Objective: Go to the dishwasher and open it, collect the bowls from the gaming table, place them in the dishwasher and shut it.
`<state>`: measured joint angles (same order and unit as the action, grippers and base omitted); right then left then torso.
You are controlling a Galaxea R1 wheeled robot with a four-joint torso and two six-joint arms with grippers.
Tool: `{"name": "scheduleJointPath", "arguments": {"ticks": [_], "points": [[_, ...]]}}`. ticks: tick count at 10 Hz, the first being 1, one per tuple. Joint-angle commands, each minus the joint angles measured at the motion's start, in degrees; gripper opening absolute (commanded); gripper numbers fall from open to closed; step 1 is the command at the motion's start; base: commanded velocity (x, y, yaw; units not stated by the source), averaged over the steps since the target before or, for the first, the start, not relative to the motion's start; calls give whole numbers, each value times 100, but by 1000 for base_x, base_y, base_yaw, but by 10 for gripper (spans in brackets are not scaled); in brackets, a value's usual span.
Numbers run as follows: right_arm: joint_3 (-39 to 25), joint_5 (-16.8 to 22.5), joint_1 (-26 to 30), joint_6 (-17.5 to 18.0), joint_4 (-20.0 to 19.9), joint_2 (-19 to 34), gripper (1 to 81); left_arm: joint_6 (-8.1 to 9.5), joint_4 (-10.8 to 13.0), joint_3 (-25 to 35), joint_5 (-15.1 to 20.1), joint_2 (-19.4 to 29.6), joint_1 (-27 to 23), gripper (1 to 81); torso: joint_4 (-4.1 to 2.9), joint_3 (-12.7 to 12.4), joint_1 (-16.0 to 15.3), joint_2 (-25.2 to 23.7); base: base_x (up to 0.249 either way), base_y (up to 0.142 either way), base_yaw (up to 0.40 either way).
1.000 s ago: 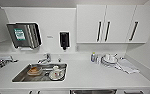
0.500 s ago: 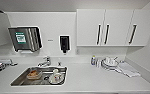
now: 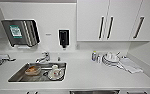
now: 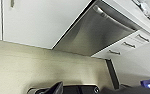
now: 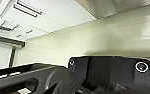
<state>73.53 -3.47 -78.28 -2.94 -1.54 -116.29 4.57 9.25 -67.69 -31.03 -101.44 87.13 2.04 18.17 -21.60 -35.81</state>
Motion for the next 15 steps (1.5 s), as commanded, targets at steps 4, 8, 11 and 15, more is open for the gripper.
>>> {"name": "scheduleJointPath", "arguments": {"ticks": [4, 8, 11, 15], "points": [[-183, 224, 378, 21, -22, 331, 811, 430, 287, 810, 209, 1238, -911, 811, 0, 168, -702, -1086, 0, 0, 0], [-183, 233, 465, 21, -22, 314, 811, 1424, 1202, 872, 1002, 1380, -1569, 811, 0, 179, -1202, -1882, 0, 0, 0], [-156, 295, 571, 92, -66, 358, 811, 2548, 1896, 941, 1571, 1756, -2406, 811, 0, 179, -1594, -2512, 0, 0, 0], [-200, 321, 694, 127, -49, 375, 811, 2549, 2221, 1171, 1564, 1925, -2608, 811, 0, 955, -2008, -3200, 0, 0, 0]]}}
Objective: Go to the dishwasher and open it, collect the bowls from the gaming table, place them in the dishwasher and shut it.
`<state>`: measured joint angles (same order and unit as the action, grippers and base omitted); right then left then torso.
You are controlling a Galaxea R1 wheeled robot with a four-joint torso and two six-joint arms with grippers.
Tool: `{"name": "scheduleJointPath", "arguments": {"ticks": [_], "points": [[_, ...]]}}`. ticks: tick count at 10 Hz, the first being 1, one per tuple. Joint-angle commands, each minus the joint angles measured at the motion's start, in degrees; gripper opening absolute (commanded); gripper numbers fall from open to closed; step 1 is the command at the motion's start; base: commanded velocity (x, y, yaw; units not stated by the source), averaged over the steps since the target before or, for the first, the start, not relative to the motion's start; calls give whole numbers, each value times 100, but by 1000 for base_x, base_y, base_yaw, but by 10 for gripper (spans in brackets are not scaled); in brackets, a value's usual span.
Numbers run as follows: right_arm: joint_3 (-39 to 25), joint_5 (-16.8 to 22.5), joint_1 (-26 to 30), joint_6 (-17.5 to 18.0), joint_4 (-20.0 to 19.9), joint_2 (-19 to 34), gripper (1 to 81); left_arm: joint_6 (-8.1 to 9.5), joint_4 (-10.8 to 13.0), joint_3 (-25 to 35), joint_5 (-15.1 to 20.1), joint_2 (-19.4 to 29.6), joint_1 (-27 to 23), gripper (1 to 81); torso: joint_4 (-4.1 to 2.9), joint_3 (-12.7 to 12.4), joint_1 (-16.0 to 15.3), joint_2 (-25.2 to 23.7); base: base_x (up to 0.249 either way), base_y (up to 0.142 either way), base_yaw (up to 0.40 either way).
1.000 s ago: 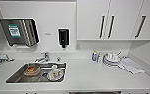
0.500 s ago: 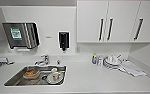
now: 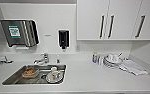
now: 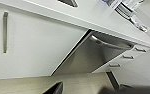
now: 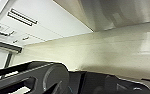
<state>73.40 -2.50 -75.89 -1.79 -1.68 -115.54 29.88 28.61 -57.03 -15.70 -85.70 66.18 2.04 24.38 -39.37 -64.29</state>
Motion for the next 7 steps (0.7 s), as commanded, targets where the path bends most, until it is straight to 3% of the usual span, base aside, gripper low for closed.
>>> {"name": "scheduleJointPath", "arguments": {"ticks": [1, 2, 3, 4, 7], "points": [[-178, 224, 490, 12, -34, 292, 811, 18, 400, 78, 41, 360, -689, 811, 0, 518, -354, -547, 0, 0, 0], [-160, 224, 499, 12, -25, 283, 811, 27, 575, 104, 102, 360, -883, 811, 0, 686, -483, -750, 0, 0, 0], [-160, 224, 491, 12, -25, 283, 811, 27, 932, 191, 162, 438, -1005, 811, 0, 354, -609, -947, 0, 0, 0], [-152, 224, 491, 12, -16, 283, 811, 27, 1112, 262, 348, 483, -1085, 811, 0, 472, -727, -1128, 0, 0, 0], [-169, 224, 543, 12, -25, 266, 811, 53, 1155, 324, 463, 500, -1190, 811, 0, 557, -1069, -1674, 0, 0, 0]]}}
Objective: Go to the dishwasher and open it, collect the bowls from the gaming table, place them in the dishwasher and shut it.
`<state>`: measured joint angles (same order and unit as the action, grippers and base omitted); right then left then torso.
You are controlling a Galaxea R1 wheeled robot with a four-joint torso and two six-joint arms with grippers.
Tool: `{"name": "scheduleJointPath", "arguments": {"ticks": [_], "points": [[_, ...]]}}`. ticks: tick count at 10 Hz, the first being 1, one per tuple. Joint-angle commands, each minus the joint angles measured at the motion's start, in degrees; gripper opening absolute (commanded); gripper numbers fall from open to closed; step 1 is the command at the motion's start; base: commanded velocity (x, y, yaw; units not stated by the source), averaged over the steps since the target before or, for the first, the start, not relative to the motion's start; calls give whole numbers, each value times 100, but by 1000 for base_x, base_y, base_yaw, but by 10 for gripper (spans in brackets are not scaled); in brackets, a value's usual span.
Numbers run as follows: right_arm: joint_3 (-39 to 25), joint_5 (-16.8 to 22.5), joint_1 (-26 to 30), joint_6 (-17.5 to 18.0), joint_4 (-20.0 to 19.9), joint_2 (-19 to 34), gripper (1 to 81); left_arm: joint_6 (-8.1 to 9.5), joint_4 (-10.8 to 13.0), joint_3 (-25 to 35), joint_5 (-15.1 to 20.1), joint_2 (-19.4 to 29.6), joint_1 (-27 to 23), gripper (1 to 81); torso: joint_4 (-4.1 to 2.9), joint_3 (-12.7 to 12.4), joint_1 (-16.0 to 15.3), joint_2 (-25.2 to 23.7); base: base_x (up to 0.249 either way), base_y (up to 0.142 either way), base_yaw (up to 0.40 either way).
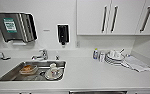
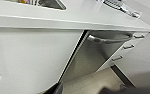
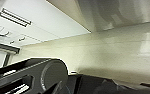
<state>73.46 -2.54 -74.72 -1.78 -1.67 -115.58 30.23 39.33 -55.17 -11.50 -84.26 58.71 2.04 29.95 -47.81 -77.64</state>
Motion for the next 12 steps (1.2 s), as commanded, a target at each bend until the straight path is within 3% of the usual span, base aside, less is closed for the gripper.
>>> {"name": "scheduleJointPath", "arguments": {"ticks": [1, 2, 3, 5, 6, 7, 9, 12], "points": [[-210, 227, 435, 11, -26, 278, 811, 18, 84, 217, 51, 365, -478, 811, 0, 0, -356, -553, 0, 0, 0], [-219, 227, 444, 11, -26, 287, 811, 18, 84, 244, 51, 365, -478, 811, 0, 0, -483, -757, 0, 0, 0], [-237, 227, 444, 11, -26, 304, 811, 18, 75, 227, 51, 357, -478, 811, 0, 392, -610, -960, 0, 0, 0], [-246, 227, 444, 11, -26, 287, 811, 44, 49, 209, 51, 321, -478, 811, 0, 673, -806, -1283, 0, 0, 0], [-271, 219, 470, 11, -26, 296, 811, 53, 32, 226, 51, 339, -478, 811, 0, 293, -911, -1450, 0, 0, 0], [-272, 218, 470, 11, -26, 305, 811, 114, -13, 191, 42, 339, -478, 811, 0, 457, -654, -1061, 0, 0, 0], [-272, 218, 470, 11, -43, 287, 811, 237, -13, 138, 42, 331, -478, 811, 0, 561, -728, -1191, 0, 0, 0], [-281, 227, 540, 11, -53, 278, 811, 255, 145, 94, -72, 225, -505, 811, 0, 575, -741, -1198, 0, 0, 0]]}}
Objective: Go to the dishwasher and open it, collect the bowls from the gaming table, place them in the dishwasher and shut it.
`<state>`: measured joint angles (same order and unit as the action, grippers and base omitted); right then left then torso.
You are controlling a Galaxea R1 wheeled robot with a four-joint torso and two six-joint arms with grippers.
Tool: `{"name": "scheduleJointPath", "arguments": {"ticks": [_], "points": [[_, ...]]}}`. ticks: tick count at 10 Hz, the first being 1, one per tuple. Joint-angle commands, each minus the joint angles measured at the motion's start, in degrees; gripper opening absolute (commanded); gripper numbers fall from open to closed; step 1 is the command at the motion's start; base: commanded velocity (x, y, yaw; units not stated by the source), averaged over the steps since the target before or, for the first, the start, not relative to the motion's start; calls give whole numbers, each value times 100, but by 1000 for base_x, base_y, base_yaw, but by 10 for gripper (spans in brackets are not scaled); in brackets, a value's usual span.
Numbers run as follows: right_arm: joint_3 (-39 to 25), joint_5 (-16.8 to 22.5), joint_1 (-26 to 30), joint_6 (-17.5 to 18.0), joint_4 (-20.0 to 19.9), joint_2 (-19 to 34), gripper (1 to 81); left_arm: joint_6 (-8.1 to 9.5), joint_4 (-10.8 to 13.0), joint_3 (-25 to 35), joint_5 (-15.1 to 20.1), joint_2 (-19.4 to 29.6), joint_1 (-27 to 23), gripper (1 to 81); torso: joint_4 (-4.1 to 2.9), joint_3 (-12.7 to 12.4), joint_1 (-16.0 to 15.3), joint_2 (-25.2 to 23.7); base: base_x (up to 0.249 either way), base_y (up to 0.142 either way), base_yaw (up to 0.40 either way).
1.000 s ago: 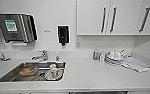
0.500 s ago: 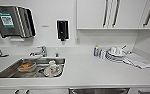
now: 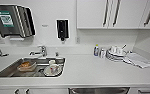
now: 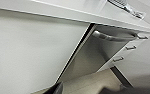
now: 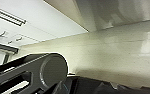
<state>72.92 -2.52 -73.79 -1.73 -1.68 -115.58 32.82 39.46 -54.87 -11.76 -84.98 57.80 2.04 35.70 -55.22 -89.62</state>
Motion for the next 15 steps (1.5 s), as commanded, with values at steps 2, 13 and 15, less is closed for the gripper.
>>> {"name": "scheduleJointPath", "arguments": {"ticks": [2, 13, 15], "points": [[-166, 226, 474, 111, -34, 287, 811, 48, 158, 38, -3, 200, -773, 811, 0, 0, 0, 0, 0, 0, 0], [-772, 1043, 1968, 2405, -377, 348, 811, 260, 281, 38, 69, -20, -853, 811, 0, 2, -7, 0, 0, 0, 0], [-981, 1392, 2451, 3087, -368, 418, 811, 311, 237, 38, 69, -81, -897, 811, 0, 2, -7, 0, 0, 0, 0]]}}
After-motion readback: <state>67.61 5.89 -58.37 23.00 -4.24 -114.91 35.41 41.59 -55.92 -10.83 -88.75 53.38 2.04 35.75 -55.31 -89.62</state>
